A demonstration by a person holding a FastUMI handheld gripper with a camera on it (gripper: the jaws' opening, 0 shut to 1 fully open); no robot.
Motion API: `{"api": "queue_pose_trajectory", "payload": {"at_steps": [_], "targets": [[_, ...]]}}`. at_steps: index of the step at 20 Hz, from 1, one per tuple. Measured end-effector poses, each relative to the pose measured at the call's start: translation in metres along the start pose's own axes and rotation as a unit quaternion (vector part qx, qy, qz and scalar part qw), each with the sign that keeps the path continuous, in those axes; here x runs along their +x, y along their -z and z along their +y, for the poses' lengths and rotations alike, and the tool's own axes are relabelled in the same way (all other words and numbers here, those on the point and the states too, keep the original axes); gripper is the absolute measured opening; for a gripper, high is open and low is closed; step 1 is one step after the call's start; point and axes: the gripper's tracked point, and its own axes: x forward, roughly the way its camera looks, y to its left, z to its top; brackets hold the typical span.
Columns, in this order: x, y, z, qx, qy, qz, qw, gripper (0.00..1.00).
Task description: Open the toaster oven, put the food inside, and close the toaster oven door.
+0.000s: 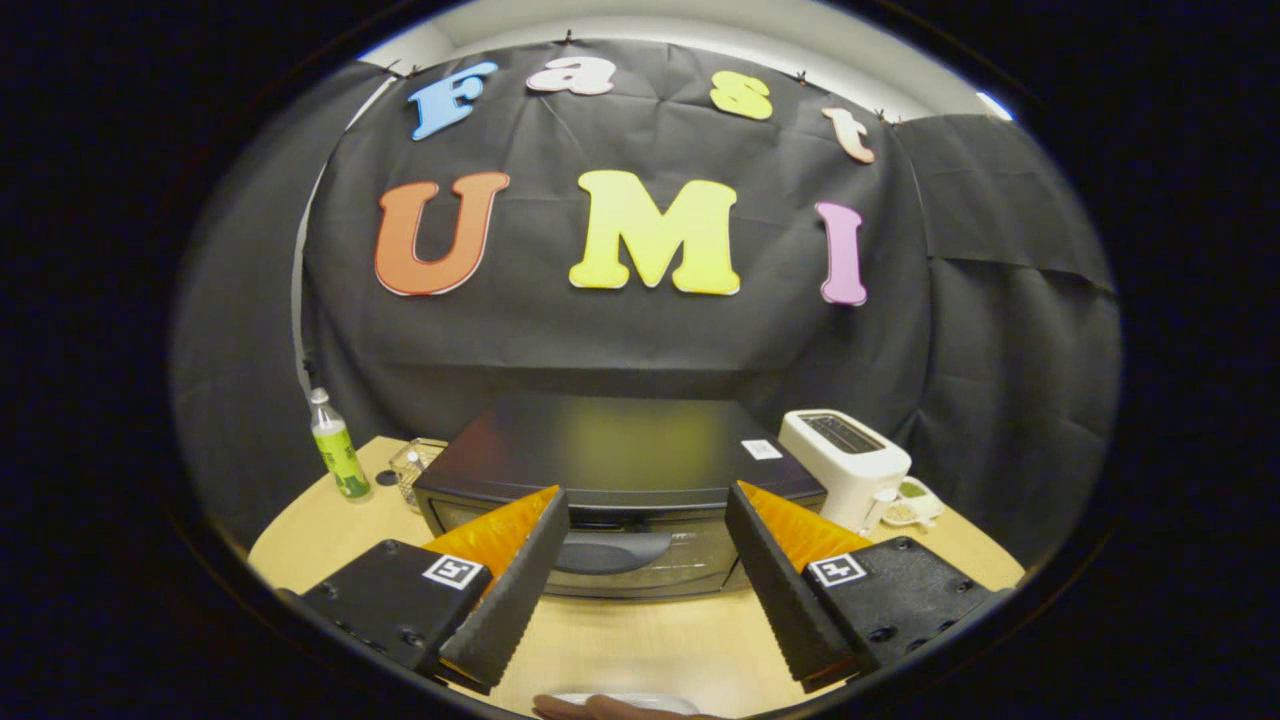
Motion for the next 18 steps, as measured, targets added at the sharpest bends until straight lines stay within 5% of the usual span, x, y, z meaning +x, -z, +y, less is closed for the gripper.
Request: {"api": "queue_pose_trajectory", "payload": {"at_steps": [5,18], "targets": [[0.043,0.023,0.022,-0.009,-0.024,0.030,0.999,1.00],[-0.001,0.055,0.021,0.030,-0.043,0.097,0.994,1.00]]}}
